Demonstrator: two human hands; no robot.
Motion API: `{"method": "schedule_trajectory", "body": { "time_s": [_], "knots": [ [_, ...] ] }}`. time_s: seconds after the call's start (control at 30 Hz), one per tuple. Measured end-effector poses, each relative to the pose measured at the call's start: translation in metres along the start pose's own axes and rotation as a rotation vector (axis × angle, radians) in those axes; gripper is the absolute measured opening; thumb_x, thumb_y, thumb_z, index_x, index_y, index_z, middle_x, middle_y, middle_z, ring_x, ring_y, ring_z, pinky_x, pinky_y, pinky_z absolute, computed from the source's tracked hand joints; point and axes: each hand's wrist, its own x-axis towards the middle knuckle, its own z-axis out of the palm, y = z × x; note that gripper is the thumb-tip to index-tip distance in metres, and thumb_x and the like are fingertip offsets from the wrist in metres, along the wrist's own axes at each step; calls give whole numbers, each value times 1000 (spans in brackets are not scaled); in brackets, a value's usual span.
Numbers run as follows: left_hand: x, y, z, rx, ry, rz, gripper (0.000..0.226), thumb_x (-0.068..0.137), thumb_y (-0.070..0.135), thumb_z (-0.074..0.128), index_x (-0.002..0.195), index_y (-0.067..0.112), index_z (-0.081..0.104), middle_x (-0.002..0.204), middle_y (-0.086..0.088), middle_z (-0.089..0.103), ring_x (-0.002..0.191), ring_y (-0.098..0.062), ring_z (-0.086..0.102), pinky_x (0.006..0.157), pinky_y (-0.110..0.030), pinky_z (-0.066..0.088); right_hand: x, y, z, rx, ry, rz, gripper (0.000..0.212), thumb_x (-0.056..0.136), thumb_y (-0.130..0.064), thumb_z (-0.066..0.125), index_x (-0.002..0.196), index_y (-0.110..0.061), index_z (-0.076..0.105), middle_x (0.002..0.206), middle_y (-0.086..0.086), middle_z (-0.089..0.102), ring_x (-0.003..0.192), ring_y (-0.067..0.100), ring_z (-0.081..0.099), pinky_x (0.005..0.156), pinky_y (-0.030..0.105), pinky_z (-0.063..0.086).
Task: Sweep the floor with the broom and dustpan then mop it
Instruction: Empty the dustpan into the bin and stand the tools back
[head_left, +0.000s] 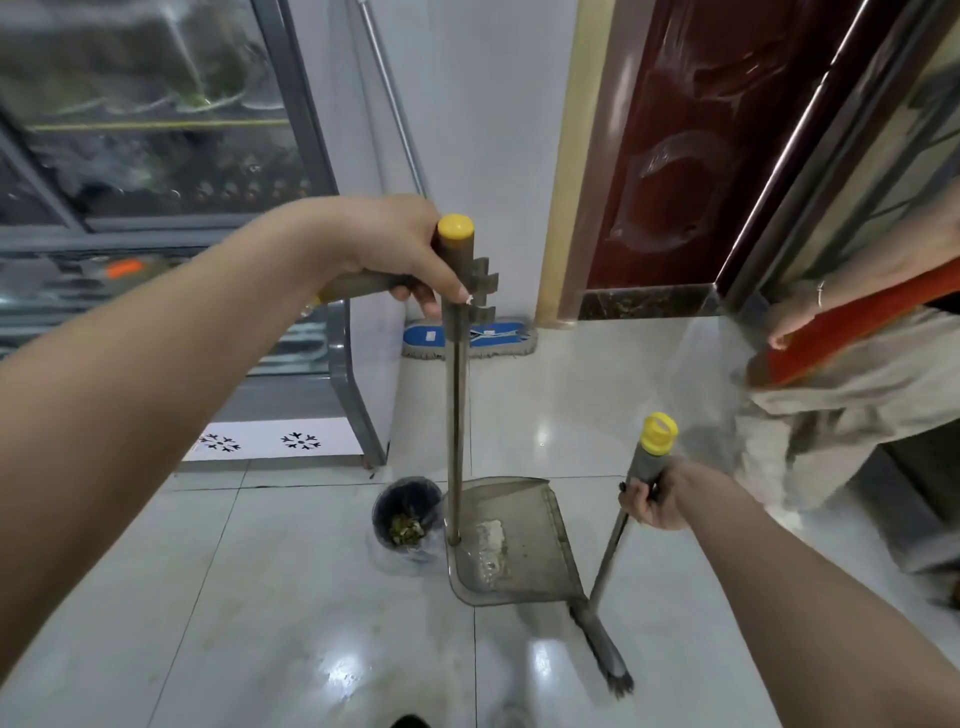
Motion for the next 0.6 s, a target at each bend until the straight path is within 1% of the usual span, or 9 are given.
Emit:
{"method": "schedule_trajectory", "body": {
  "time_s": [0.07, 0.13, 0.2, 0.23, 0.33, 0.37, 0.43, 0.5, 0.6],
  "knots": [
    [14, 1, -5, 29, 16, 6, 9, 82, 11, 70, 86, 7, 63, 52, 8, 68, 44, -2, 62, 41, -9, 44, 3, -8, -3, 12, 2, -28, 6, 63, -3, 37, 65, -1, 42, 40, 13, 45, 21, 16, 40, 25, 11, 33],
    [28, -1, -11, 80, 38, 8, 12, 81, 15, 71, 89, 9, 64, 55, 7, 69, 47, -1, 63, 42, -9, 46, 7, -17, -5, 3, -8, -32, 6, 63, -4, 36, 66, -2, 41, 40, 13, 45, 20, 15, 40, 25, 10, 33],
    [44, -3, -17, 109, 55, 2, 13, 81, 18, 72, 89, 10, 65, 59, 5, 69, 45, -1, 62, 42, -8, 45, 13, -29, -7, -13, -20, -29, 6, 65, -3, 35, 67, -2, 41, 40, 13, 45, 20, 15, 39, 24, 10, 32],
    [52, -5, -20, 112, 60, 2, 13, 81, 19, 72, 88, 10, 65, 60, 5, 69, 42, 0, 60, 41, -8, 44, 16, -37, -8, -19, -34, -29, 6, 69, -3, 35, 67, -2, 41, 40, 13, 45, 20, 15, 39, 24, 10, 32],
    [79, -11, -28, 141, 60, 12, 13, 81, 21, 72, 88, 12, 66, 63, 4, 71, 41, 0, 57, 41, -8, 43, 35, -66, -9, 10, -70, -47, 28, 91, -10, 31, 67, -1, 42, 40, 12, 46, 19, 16, 39, 25, 10, 33],
    [89, -14, -31, 151, 55, 19, 13, 81, 22, 72, 88, 12, 66, 63, 4, 71, 41, 0, 57, 42, -9, 43, 39, -76, -6, 33, -76, -57, 32, 94, -13, 30, 67, -1, 41, 39, 12, 46, 19, 16, 39, 25, 10, 32],
    [111, -21, -36, 183, 45, 34, 12, 81, 23, 72, 87, 15, 67, 60, 7, 71, 42, 1, 58, 46, -12, 44, 49, -97, 5, 72, -73, -79, 28, 92, -13, 32, 68, -1, 41, 39, 12, 46, 20, 16, 40, 25, 10, 31],
    [134, -30, -44, 187, 32, 60, 9, 82, 21, 72, 85, 15, 66, 55, 13, 69, 44, 3, 59, 46, -10, 45, 57, -121, 21, 104, -81, -101, 21, 87, -11, 35, 69, -1, 40, 38, 13, 45, 21, 15, 41, 25, 9, 31],
    [168, -51, -54, 189, 35, 112, 8, 81, 19, 73, 84, 17, 66, 56, 13, 68, 52, 3, 63, 45, -7, 45, 76, -157, 52, 81, -58, -126, 30, 93, -17, 34, 68, -2, 41, 37, 11, 45, 21, 15, 41, 26, 9, 31]
  ]
}}
